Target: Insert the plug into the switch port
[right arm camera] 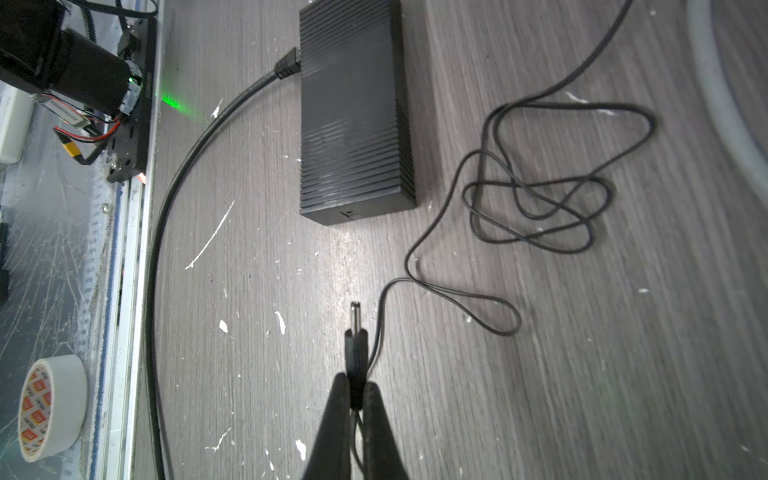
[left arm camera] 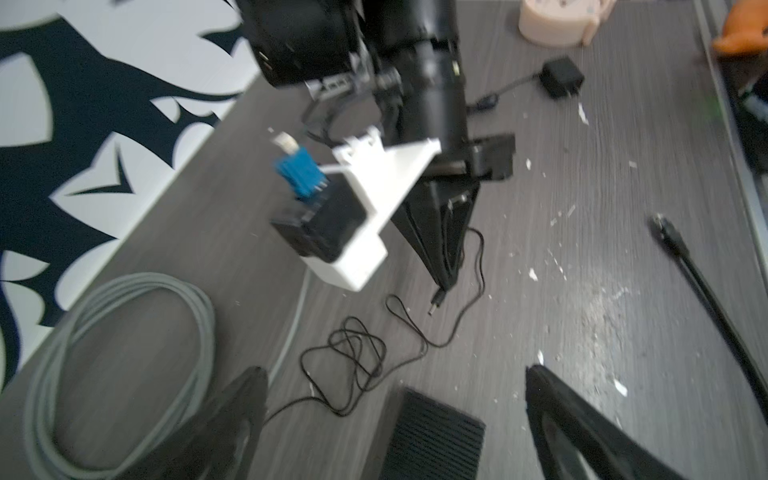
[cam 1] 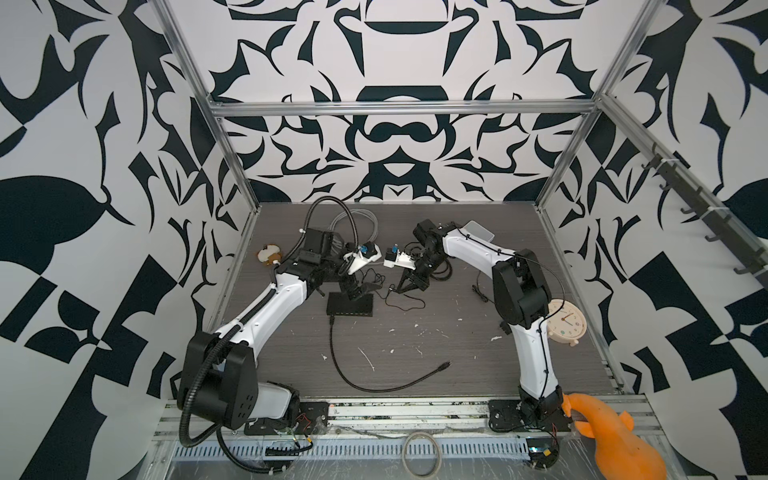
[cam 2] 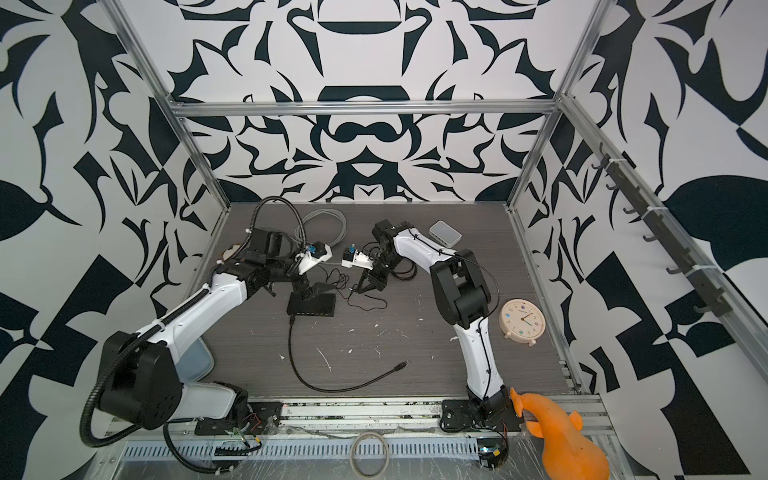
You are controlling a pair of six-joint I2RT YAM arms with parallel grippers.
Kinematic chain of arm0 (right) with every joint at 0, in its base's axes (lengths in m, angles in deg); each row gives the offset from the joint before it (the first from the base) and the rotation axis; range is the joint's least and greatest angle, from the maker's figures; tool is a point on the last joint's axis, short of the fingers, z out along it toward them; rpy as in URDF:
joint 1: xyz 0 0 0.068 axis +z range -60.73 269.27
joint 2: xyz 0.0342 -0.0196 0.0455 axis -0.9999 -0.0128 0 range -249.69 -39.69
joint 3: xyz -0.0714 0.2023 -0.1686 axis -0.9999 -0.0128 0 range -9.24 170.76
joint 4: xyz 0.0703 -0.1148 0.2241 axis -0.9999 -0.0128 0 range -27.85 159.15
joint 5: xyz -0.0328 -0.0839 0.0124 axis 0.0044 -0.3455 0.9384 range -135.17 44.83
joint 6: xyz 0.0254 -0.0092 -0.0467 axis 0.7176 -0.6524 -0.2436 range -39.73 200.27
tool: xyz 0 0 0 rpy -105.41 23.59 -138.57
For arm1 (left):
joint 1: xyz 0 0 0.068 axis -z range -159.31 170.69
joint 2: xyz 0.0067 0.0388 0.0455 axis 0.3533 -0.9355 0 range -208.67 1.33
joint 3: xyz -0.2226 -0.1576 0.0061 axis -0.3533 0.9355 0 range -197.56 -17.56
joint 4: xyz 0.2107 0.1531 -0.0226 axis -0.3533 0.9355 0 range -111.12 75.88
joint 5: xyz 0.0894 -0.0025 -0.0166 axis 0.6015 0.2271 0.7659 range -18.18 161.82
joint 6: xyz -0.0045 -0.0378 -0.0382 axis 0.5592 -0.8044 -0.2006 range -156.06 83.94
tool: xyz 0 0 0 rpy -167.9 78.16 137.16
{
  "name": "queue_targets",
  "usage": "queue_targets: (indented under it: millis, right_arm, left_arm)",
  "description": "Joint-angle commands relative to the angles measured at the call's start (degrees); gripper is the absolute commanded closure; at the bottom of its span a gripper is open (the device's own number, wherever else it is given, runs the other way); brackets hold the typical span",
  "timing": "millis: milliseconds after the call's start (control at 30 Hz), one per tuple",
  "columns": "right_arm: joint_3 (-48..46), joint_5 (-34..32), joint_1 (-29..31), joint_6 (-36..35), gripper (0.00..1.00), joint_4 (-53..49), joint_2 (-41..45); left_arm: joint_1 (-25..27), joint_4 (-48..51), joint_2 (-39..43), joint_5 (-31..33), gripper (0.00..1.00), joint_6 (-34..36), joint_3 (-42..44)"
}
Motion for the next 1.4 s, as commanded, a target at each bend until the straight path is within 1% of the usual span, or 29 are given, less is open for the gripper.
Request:
queue_targets:
  millis: [0, 67, 100, 133, 167, 200, 233, 267, 300, 367, 433, 467, 533, 567, 600, 633, 700, 767, 867, 900, 967, 1067, 1167, 1367]
  right_arm:
    - [0.15, -0.86, -0.33, 2.06, 1.00, -0.33, 3.27]
    - [0.12, -1.13, -0.31, 2.99, 1.00, -0.14, 3.79]
    - [-0.18, -1.37, -0.34, 3.30, 1.00, 0.10, 4.22]
    - [-0.55, -1.65, -0.34, 3.48, 1.00, 0.30, 4.57]
    - [-1.05, -2.12, -0.30, 3.82, 1.00, 0.83, 5.01]
    - [-1.57, -2.46, -0.34, 4.12, 1.00, 1.11, 5.43]
    - [-1.86, -2.67, -0.33, 4.40, 1.00, 1.47, 5.75]
    - [-2.22, -2.86, -0.32, 4.86, 1.00, 1.83, 6.15]
    - [-2.42, -2.94, -0.35, 5.20, 1.00, 2.14, 6.44]
    - [-2.79, -2.71, -0.32, 6.17, 1.00, 3.03, 7.07]
    - [-2.84, -2.18, -0.30, 7.28, 1.00, 3.87, 7.49]
    - [-2.88, -1.73, -0.31, 7.59, 1.00, 4.23, 7.84]
    - [-3.01, -1.65, -0.26, 8.60, 1.00, 5.03, 8.45]
    - [-3.12, -1.47, -0.29, 8.93, 1.00, 5.34, 8.72]
    - [-3.31, -1.32, -0.21, 9.48, 1.00, 5.86, 8.99]
    - [-3.48, -1.25, -0.29, 9.85, 1.00, 6.13, 9.24]
    - [-4.15, -0.57, -0.28, 10.28, 1.00, 6.74, 9.79]
    - [-5.17, -0.55, 0.03, 10.65, 1.00, 7.91, 10.26]
    - [-6.00, -0.22, 0.54, 10.95, 1.00, 8.96, 10.24]
    - [-6.26, -0.14, 0.65, 11.03, 1.00, 9.33, 10.20]
    - [-6.62, 0.00, 0.89, 11.36, 1.00, 9.98, 10.11]
    - [-7.02, 0.17, 0.94, 12.05, 1.00, 10.97, 10.18]
    - [-6.99, 0.25, 1.11, 12.17, 1.00, 11.11, 10.07]
    - [-6.77, 0.54, 1.59, 12.61, 1.00, 11.61, 9.79]
  left_arm:
    - [-2.12, -10.63, 2.31, -6.40, 0.01, -10.11, 1.60]
    - [-2.41, -16.32, 4.67, -5.24, 0.01, -14.04, 3.30]
    - [-2.53, -19.84, 6.41, -3.27, 0.00, -17.97, 4.18]
    - [-2.58, -22.58, 7.79, 0.13, 0.01, -22.84, 4.56]
    - [-2.54, -24.55, 8.58, 8.21, 0.00, -30.96, 4.42]
    - [-2.61, -23.97, 8.90, 15.56, 0.01, -36.76, 2.82]
    - [-2.84, -20.33, 8.87, 19.35, 0.01, -37.91, 0.36]
    - [-3.60, -16.23, 8.22, 19.26, 0.01, -36.89, -2.02]
    - [-4.14, -14.99, 7.42, 18.25, 0.00, -36.88, -3.27]
    - [-4.57, -15.14, 6.34, 15.95, 0.00, -40.80, -3.48]
    - [-4.55, -13.46, 4.45, 16.90, 0.03, -48.39, -4.23]
    - [-4.56, -11.80, 3.19, 17.26, 0.08, -53.03, -4.68]
    - [-4.55, -5.52, 2.15, 18.56, 0.14, -61.76, -5.62]
    - [-4.58, -3.08, 1.72, 17.19, 0.20, -66.70, -5.43]
    - [-4.44, -1.45, 1.73, 15.22, 0.22, -69.16, -4.65]
    - [-4.03, -0.76, 1.98, 14.83, 0.24, -72.44, -3.38]
    - [-3.95, -1.44, 1.98, 11.52, 0.27, -80.01, 0.01]
    - [-3.60, -2.18, 1.21, 7.77, 0.32, -84.32, 1.76]
    - [-0.01, -6.37, -1.58, 4.16, 0.37, -88.39, 3.76]
    - [1.03, -7.61, -3.14, 3.19, 0.41, -89.92, 3.89]
    - [2.10, -9.78, -5.79, 1.44, 0.45, -92.94, 4.53]
    - [2.27, -13.16, -7.83, 1.23, 0.48, -95.59, 6.32]
    - [2.71, -17.56, -9.60, -0.44, 0.50, -98.23, 7.61]
    - [5.39, -21.48, -12.52, -0.59, 0.51, -99.76, 6.74]
